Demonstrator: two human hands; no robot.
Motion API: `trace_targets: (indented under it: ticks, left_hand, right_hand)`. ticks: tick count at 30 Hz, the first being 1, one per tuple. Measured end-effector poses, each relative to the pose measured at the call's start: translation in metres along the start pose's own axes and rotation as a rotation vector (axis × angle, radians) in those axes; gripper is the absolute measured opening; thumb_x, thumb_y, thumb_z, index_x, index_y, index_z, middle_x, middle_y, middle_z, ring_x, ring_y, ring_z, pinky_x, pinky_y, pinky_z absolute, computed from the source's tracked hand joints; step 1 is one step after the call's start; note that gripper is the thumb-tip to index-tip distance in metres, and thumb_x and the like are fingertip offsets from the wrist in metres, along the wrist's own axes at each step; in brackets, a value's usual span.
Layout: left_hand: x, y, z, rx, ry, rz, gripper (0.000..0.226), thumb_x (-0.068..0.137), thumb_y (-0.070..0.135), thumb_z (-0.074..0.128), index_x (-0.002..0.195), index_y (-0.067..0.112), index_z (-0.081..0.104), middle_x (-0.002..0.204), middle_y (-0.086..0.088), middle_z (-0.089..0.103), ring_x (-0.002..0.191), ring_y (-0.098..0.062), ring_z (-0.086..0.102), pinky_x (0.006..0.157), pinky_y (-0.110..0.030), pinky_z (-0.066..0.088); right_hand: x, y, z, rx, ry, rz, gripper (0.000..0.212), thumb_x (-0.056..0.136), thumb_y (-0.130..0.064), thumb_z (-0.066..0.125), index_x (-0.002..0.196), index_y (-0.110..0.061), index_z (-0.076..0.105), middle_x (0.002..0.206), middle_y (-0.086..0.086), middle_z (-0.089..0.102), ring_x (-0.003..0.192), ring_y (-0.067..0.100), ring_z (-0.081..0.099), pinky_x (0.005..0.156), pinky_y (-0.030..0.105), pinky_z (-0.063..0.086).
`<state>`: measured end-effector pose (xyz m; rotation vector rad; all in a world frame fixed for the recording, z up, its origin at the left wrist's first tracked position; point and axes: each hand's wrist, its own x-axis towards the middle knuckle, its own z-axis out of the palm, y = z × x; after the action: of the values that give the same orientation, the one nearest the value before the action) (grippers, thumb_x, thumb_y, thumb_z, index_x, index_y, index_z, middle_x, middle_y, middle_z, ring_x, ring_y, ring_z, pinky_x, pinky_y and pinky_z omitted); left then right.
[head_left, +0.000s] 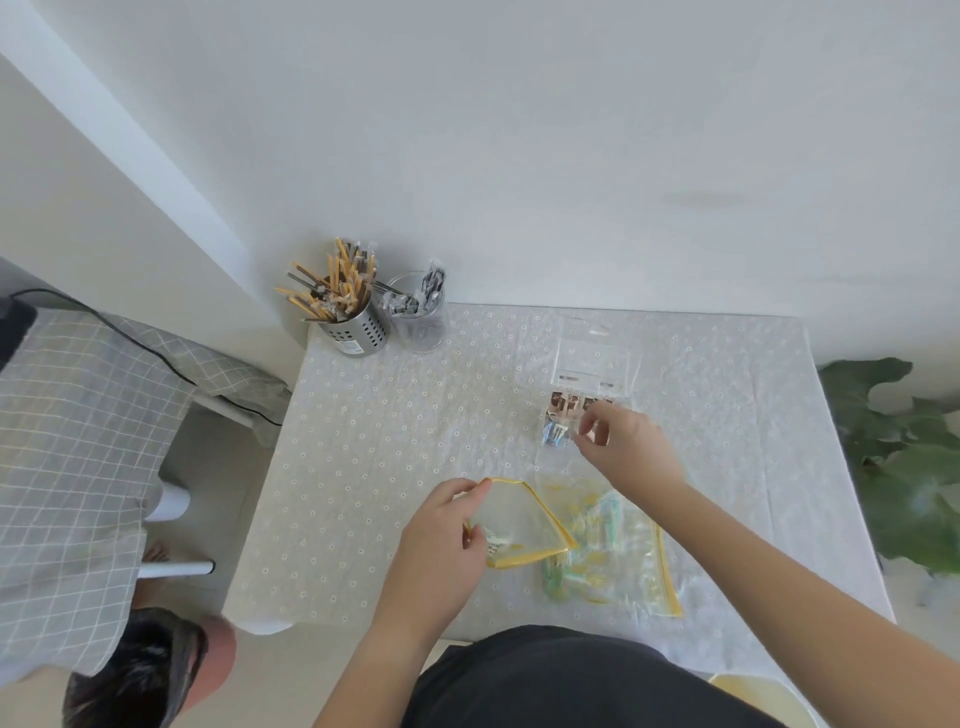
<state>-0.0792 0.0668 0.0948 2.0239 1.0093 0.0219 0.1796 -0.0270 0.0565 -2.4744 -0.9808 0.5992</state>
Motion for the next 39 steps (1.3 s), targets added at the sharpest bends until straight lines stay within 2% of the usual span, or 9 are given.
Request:
trace_targets:
  ticks: [6,10,16,19,21,25,30,36,39]
  left_hand:
    - [-0.003,0.015,0.002,0.017,-0.011,0.078,0.056,0.102,0.012,0.06,0.154,0.034,0.054,0.137,0.03,0.047,0.09,0.004,0.061,0.091,-0.019,0.053]
    - [-0.007,0.028,0.005,0.004,-0.003,0.163,0.055,0.102,0.011,0.062,0.152,0.034,0.056,0.138,0.031,0.048,0.093,0.002,0.063,0.091,-0.018,0.053]
    - [-0.02,0.049,0.007,-0.018,0.032,0.338,0.056,0.101,0.0,0.057,0.146,0.032,0.064,0.134,0.035,0.052,0.117,0.003,0.06,0.092,-0.012,0.05]
    - [-0.027,0.055,0.008,-0.027,0.053,0.406,0.057,0.099,-0.001,0.057,0.144,0.033,0.066,0.135,0.034,0.054,0.122,0.002,0.06,0.093,-0.019,0.054]
    - [-0.031,0.057,0.009,-0.017,0.063,0.439,0.058,0.099,-0.002,0.057,0.144,0.033,0.065,0.136,0.033,0.055,0.125,0.004,0.058,0.095,-0.019,0.054]
    - [-0.038,0.054,0.013,0.012,0.057,0.442,0.061,0.099,-0.001,0.054,0.147,0.035,0.061,0.139,0.035,0.053,0.128,0.008,0.055,0.098,-0.019,0.053]
    - [-0.042,0.051,0.017,0.016,0.021,0.385,0.061,0.099,0.001,0.055,0.149,0.035,0.06,0.138,0.037,0.051,0.117,0.008,0.058,0.097,-0.014,0.051]
    - [-0.042,0.051,0.017,-0.006,0.009,0.274,0.064,0.096,0.0,0.057,0.15,0.034,0.058,0.131,0.043,0.049,0.092,0.011,0.059,0.088,-0.004,0.042]
    - [-0.041,0.049,0.015,-0.022,0.013,0.212,0.065,0.095,-0.001,0.059,0.151,0.032,0.058,0.129,0.041,0.05,0.086,0.005,0.059,0.084,-0.002,0.041]
  right_hand:
    - [-0.056,-0.038,-0.045,0.147,-0.114,-0.098,0.011,0.086,-0.03,0.074,0.081,-0.03,0.065,0.074,-0.01,0.066,0.062,0.004,0.056,0.057,0.018,0.044]
    - [-0.082,-0.055,-0.052,0.051,-0.266,-0.15,0.006,0.09,-0.027,0.067,0.091,-0.031,0.071,0.078,-0.013,0.069,0.072,0.0,0.062,0.066,0.023,0.053]
    - [-0.082,-0.056,-0.006,-0.238,-0.395,-0.163,0.041,0.1,-0.006,0.046,0.139,-0.015,0.058,0.134,0.006,0.063,0.119,0.024,0.063,0.095,0.034,0.052]
    - [-0.077,-0.06,0.009,-0.452,-0.476,-0.188,0.029,0.099,-0.004,0.047,0.123,-0.005,0.063,0.101,0.008,0.067,0.088,0.025,0.064,0.074,0.032,0.049]
    - [-0.075,-0.059,0.015,-0.564,-0.494,-0.226,0.026,0.1,-0.006,0.048,0.117,-0.004,0.066,0.089,0.005,0.058,0.086,0.024,0.064,0.074,0.032,0.046]
    - [-0.077,-0.053,0.024,-0.701,-0.472,-0.258,0.025,0.101,-0.006,0.049,0.118,-0.005,0.067,0.091,0.005,0.06,0.098,0.025,0.067,0.081,0.031,0.047]
    - [-0.087,-0.049,0.031,-0.735,-0.455,-0.286,0.023,0.102,-0.008,0.05,0.121,-0.008,0.062,0.12,0.008,0.067,0.111,0.026,0.066,0.09,0.032,0.049]
    - [-0.091,-0.057,0.026,-0.661,-0.531,-0.266,0.013,0.099,-0.004,0.05,0.093,-0.01,0.059,0.083,0.002,0.059,0.086,0.027,0.064,0.079,0.032,0.05]
    - [-0.098,-0.062,0.018,-0.543,-0.475,-0.258,0.021,0.098,-0.002,0.053,0.115,-0.007,0.064,0.111,0.007,0.068,0.102,0.027,0.068,0.083,0.033,0.051]
